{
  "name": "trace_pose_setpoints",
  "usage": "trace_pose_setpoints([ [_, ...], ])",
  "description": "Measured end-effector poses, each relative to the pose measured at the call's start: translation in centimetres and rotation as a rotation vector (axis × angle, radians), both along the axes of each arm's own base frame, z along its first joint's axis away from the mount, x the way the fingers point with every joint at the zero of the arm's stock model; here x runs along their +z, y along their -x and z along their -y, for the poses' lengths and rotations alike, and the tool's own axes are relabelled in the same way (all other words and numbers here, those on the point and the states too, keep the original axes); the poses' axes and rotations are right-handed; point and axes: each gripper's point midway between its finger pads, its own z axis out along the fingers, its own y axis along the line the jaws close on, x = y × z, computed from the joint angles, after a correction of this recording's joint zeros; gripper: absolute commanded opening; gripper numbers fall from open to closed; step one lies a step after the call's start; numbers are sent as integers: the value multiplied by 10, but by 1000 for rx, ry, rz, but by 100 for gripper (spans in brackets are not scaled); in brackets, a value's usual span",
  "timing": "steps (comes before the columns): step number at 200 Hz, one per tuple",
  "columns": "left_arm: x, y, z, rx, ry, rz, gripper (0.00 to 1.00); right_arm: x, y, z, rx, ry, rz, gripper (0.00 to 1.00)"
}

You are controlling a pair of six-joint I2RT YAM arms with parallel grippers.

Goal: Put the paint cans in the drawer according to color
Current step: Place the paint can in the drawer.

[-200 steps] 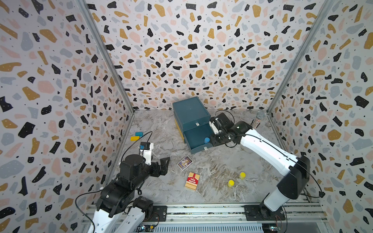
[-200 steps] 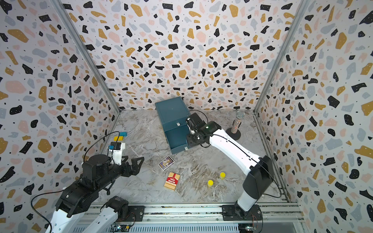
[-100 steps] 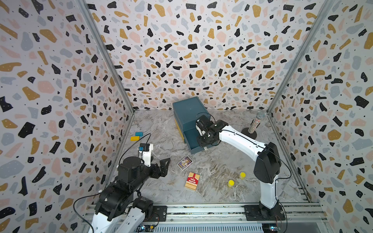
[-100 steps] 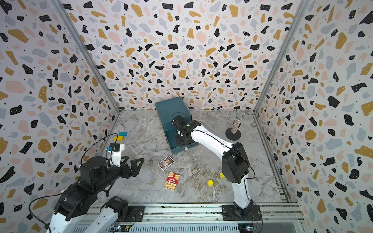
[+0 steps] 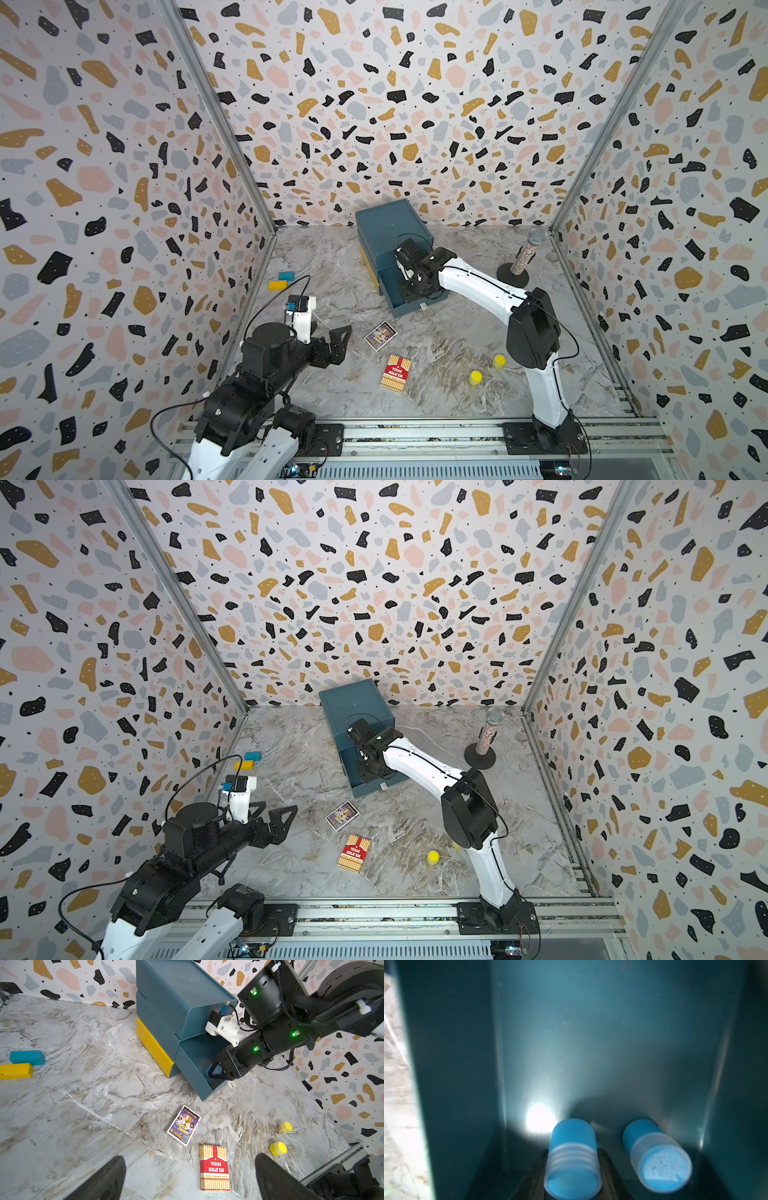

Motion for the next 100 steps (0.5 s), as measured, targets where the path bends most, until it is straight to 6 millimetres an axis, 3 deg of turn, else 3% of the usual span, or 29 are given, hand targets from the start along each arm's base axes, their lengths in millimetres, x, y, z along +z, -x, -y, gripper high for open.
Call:
trace_pose_setpoints([
  [37, 0, 0, 0, -1, 0, 0, 100, -1, -2, -1, -5, 0, 5, 56],
  [74, 1, 1, 1, -6, 4, 3, 100, 2, -3, 1, -10, 4, 17, 56],
  [100, 1, 2, 1, -9, 7, 5, 100, 22, 3, 11, -19, -16, 55, 54],
])
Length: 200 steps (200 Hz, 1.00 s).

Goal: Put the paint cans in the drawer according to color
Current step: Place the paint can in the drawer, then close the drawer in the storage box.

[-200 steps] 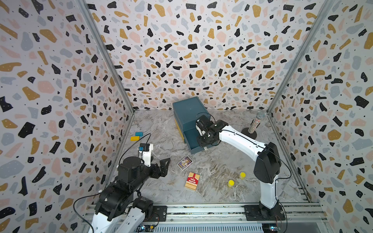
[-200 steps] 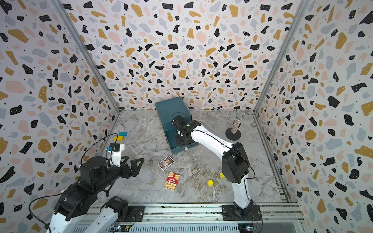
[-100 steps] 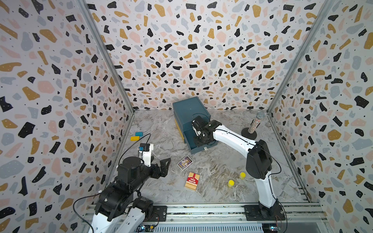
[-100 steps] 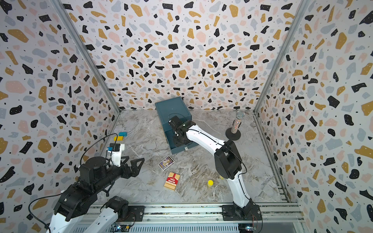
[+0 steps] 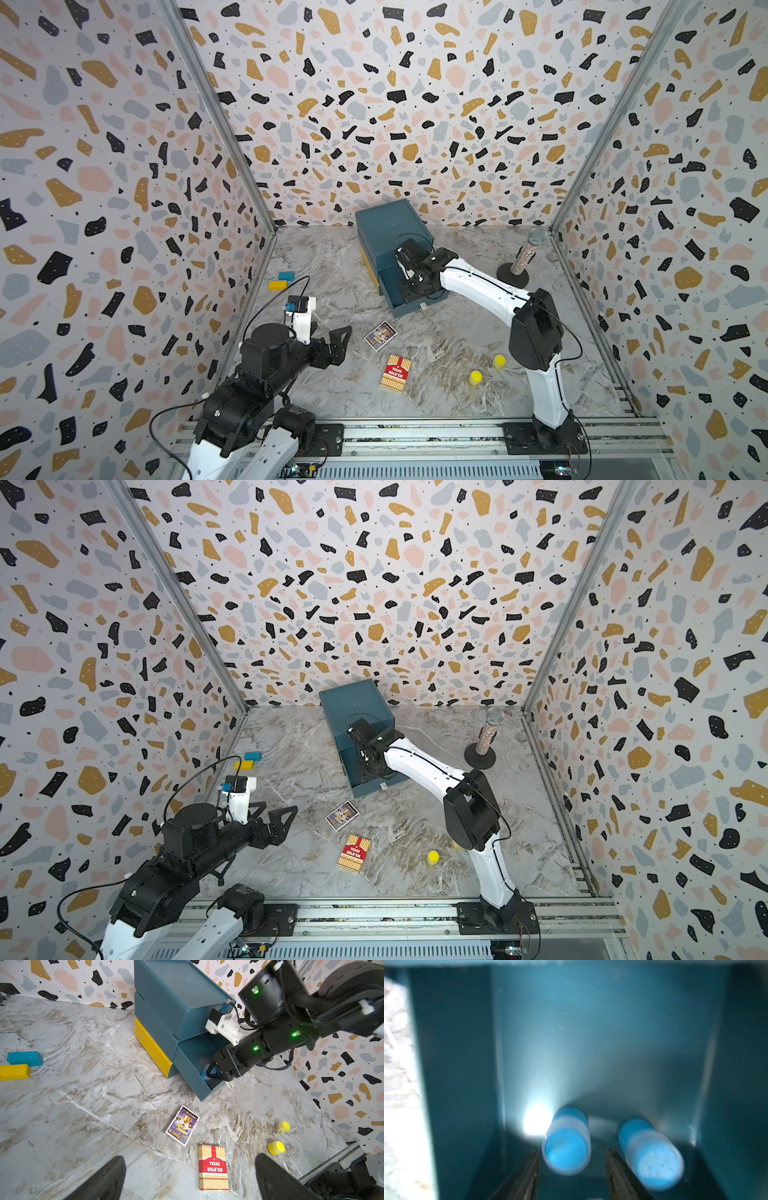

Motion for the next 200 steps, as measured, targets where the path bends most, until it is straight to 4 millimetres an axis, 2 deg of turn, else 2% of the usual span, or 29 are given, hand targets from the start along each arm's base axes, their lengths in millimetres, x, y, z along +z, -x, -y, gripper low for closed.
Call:
trace_pose_setpoints([
  [21, 1, 1, 1, -9, 5, 2, 100, 33, 12, 17, -17, -58, 72, 53],
  [36, 2, 3, 4, -25, 14, 9, 100, 56, 27, 37, -37, -113, 135, 53],
  [59, 6, 8, 11, -71, 40, 28, 99, 68, 50, 62, -64, -169, 181, 53],
  [78, 9, 11, 18, -114, 63, 35, 99, 53, 60, 67, -79, -193, 157, 53],
  [107, 11, 13, 24, -150, 82, 38, 100, 4, 66, 58, -94, -200, 65, 52],
  [123, 11, 14, 26, -160, 86, 37, 100, -13, 65, 53, -98, -190, 37, 53],
  [163, 12, 14, 26, -163, 88, 38, 100, -23, 51, 39, -101, -211, 59, 51],
  [200, 10, 12, 27, -163, 86, 30, 100, -18, 32, 28, -100, -243, 139, 47],
])
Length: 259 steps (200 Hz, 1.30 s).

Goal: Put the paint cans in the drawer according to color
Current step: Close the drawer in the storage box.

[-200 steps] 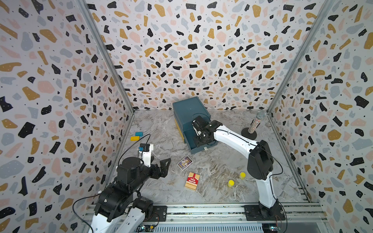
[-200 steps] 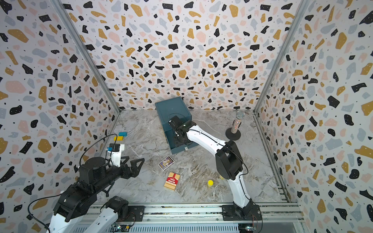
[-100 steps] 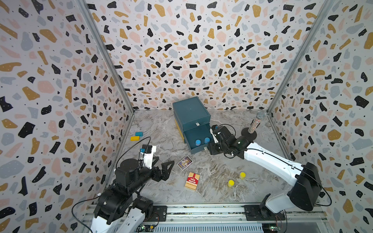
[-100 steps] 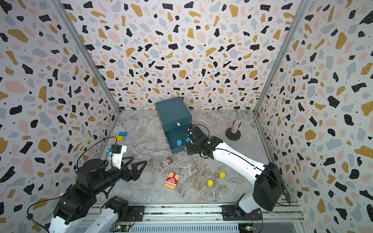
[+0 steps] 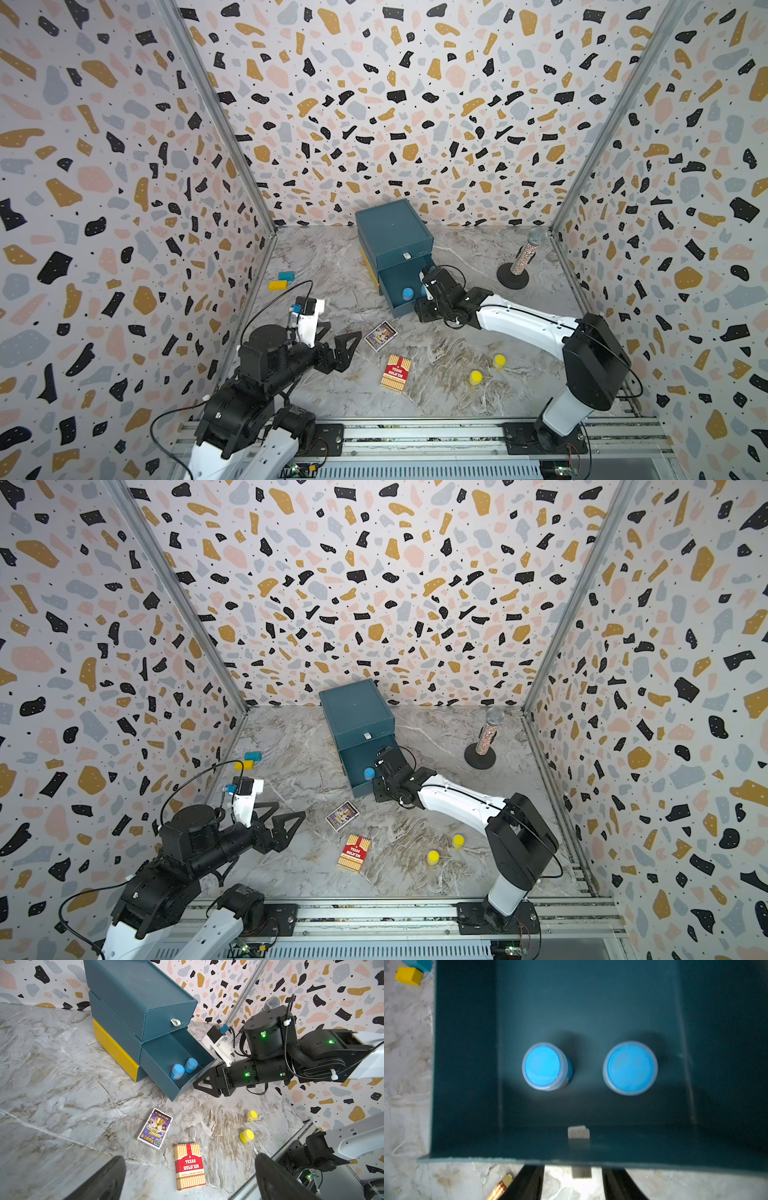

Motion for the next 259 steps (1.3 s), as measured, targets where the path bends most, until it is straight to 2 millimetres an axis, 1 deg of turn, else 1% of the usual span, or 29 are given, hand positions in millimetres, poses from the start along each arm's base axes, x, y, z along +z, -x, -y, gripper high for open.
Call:
trace_pose_setpoints([
  [33, 1, 0, 0, 0, 1, 3, 100, 9, -20, -14, -7, -40, 78, 44],
  [58, 1, 0, 0, 0, 2, 4, 100, 16, -42, -27, -27, -88, 142, 42],
  [102, 1, 0, 0, 0, 2, 5, 100, 27, -84, -45, -71, -174, 219, 40],
  [122, 1, 0, 0, 0, 2, 5, 100, 29, -97, -50, -90, -217, 238, 36],
  [140, 1, 0, 0, 0, 2, 5, 100, 31, -102, -51, -108, -245, 248, 34],
  [168, 1, 0, 0, -1, 2, 5, 100, 47, -109, -56, -127, -315, 288, 35],
  [194, 1, 0, 0, 0, 2, 5, 100, 55, -112, -60, -145, -365, 303, 35],
  [239, 2, 0, 0, 0, 3, 7, 100, 53, -118, -62, -174, -431, 288, 35],
  [259, 2, 0, 0, 0, 3, 7, 100, 44, -115, -57, -182, -437, 270, 35],
])
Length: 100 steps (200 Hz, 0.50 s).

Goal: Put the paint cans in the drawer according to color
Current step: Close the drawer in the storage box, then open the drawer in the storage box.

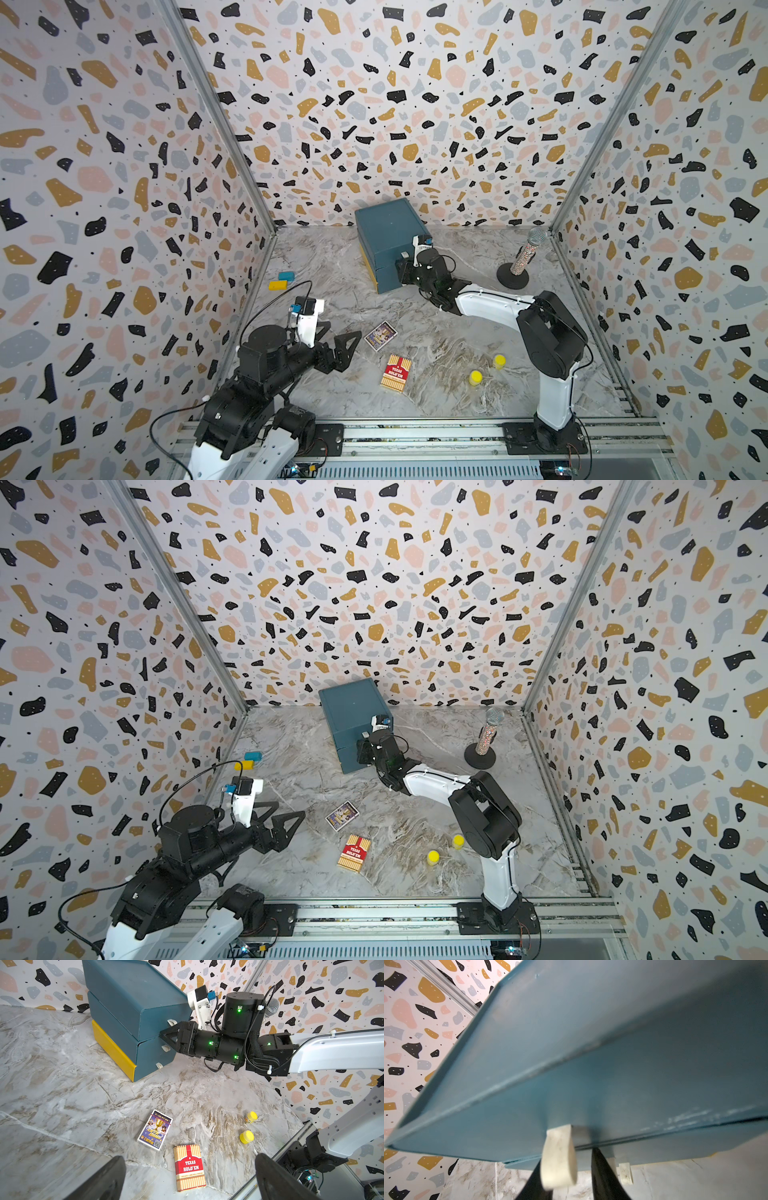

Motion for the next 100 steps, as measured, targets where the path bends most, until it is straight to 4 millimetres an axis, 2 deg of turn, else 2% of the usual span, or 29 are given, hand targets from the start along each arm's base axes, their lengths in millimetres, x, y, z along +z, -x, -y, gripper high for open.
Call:
trace_pose_setpoints([
  [30, 0, 0, 0, 0, 0, 1, 100, -22, 20, 21, -10, 32, -70, 35],
  [57, 0, 0, 0, 0, 0, 1, 100, -22, 34, 39, -26, 2, -119, 35],
  [73, 0, 0, 0, 0, 0, 1, 100, -26, 36, 42, -27, -60, -153, 35],
  [89, 0, 0, 0, 1, 0, 1, 100, -47, 35, 44, -35, -131, -214, 35],
  [100, 0, 0, 0, 1, 0, 2, 100, -69, 33, 44, -43, -169, -262, 35],
])
